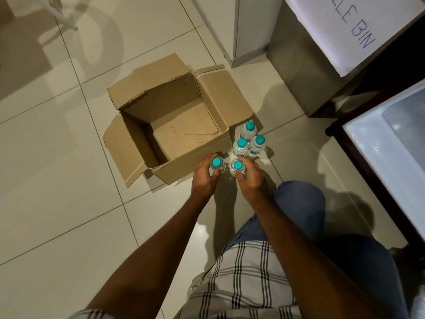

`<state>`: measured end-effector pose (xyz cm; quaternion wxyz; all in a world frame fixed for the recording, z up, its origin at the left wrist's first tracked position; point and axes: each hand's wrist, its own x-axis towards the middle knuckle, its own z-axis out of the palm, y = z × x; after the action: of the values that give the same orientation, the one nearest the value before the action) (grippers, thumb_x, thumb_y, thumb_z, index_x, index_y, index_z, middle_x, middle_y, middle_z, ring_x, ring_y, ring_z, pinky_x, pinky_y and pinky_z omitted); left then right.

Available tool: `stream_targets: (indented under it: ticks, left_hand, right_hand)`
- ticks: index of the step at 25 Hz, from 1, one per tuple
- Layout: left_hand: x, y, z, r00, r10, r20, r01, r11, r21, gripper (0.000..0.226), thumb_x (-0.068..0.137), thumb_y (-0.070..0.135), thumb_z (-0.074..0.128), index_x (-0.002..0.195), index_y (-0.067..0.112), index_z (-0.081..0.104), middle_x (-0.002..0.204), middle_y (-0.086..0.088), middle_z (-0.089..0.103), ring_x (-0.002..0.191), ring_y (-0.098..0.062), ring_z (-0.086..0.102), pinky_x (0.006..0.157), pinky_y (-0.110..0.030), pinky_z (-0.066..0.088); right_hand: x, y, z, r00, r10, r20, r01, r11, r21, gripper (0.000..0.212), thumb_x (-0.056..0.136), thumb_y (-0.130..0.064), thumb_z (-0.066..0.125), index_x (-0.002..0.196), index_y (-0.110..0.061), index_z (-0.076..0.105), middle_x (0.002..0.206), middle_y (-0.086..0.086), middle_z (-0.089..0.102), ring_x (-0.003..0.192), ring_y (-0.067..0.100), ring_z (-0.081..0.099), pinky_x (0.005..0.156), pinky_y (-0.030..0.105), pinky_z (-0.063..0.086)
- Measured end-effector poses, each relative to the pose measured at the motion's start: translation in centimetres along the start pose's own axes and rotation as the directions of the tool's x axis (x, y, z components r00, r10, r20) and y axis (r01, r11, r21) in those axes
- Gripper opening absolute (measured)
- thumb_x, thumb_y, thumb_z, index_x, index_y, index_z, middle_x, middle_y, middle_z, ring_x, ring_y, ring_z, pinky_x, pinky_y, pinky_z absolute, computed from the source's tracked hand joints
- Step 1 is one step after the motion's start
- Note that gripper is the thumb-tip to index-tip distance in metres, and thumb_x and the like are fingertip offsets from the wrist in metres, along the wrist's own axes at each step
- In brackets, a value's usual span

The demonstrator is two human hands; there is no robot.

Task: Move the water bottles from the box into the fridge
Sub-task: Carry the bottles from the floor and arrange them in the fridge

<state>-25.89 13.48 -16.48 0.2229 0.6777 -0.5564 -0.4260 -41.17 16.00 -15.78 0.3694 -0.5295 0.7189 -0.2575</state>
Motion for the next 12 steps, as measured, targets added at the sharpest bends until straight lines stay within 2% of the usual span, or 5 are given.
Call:
stream_targets:
  ticks: [3,7,9,12]
  left_hand:
    - [0.4,0.2,0.0,0.997,-0.076,-0.022,0.072,0.985,-0.156,0.038,0.095,0.025,0.067,0.131,0.016,0.064,0.139,-0.002,0.060,0.129,-0.020,0.053,0.108,-0.045,0.047]
    - [0.2,0.4,0.0,0.993,-0.119,-0.015,0.111,0.958,-0.264,0.032,0.091,0.019,0.072,0.122,0.014,0.070,0.125,0.006,0.068,0.117,-0.013,0.061,0.101,-0.044,0.053]
    - [-0.5,0.5,0.0,0.992,-0.128,0.005,0.124,0.951,-0.284,0.030,0.091,0.020,0.072,0.120,0.015,0.072,0.121,0.008,0.070,0.113,-0.011,0.063,0.099,-0.043,0.054]
    - [-1.8,0.6,-0.1,0.991,-0.133,0.008,0.131,0.956,-0.264,0.033,0.091,0.022,0.071,0.124,0.015,0.070,0.127,0.003,0.068,0.118,-0.015,0.062,0.101,-0.042,0.053]
  right_hand:
    - [0.2,0.2,-0.1,1.000,-0.022,0.012,0.022,1.000,-0.011,0.043,0.098,-0.012,0.063,0.140,-0.006,0.053,0.140,0.013,0.059,0.128,0.023,0.059,0.097,0.021,0.048]
    - [0.3,0.3,0.0,0.999,-0.014,0.039,0.015,1.000,-0.022,0.044,0.097,-0.015,0.064,0.139,-0.008,0.053,0.141,0.011,0.058,0.130,0.023,0.057,0.096,0.019,0.044]
    - [0.3,0.2,0.0,0.998,0.012,0.059,-0.010,0.999,-0.031,0.046,0.097,-0.016,0.065,0.140,-0.011,0.051,0.143,0.010,0.056,0.132,0.023,0.055,0.099,0.024,0.047]
    - [0.0,-0.3,-0.3,0.997,0.028,0.066,-0.027,0.999,-0.026,0.047,0.095,-0.015,0.067,0.139,-0.015,0.051,0.145,0.008,0.053,0.135,0.024,0.051,0.104,0.038,0.051]
